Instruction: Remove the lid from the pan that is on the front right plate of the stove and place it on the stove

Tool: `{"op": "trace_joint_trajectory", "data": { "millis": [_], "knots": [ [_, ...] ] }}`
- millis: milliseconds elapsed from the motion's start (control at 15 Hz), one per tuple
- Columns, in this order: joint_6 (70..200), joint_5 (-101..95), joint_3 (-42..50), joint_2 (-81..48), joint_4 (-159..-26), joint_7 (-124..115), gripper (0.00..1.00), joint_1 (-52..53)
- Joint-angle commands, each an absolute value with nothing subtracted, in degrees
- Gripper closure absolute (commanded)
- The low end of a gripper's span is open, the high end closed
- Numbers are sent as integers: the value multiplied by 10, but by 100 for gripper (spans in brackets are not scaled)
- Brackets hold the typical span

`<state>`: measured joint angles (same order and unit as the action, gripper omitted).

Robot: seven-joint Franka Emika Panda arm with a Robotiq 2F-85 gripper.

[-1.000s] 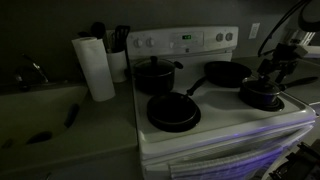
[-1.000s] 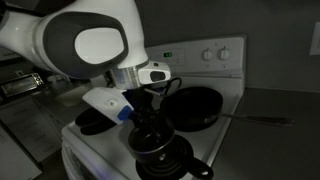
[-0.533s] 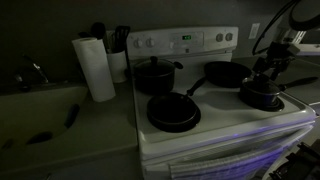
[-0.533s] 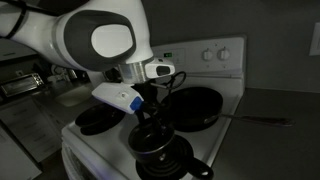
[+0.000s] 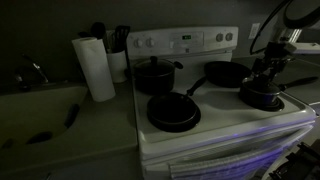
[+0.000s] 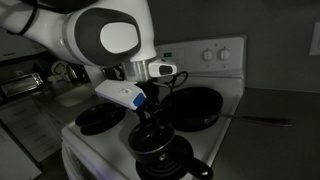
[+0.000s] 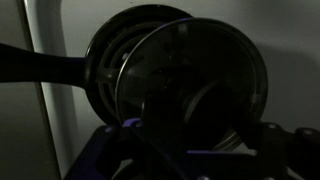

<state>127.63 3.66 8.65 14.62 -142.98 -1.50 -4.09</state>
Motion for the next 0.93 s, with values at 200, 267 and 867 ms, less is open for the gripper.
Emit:
{"op": "trace_joint_trajectory", "data": {
  "millis": [200,267,867],
  "knots": [
    [1212,50,76,143,-1395,-22,70,-47],
    [1206,49,74,144,-1392,-24,76,-46],
    [1125,21,50,152,-1344,-54,83,-44]
  ]
}}
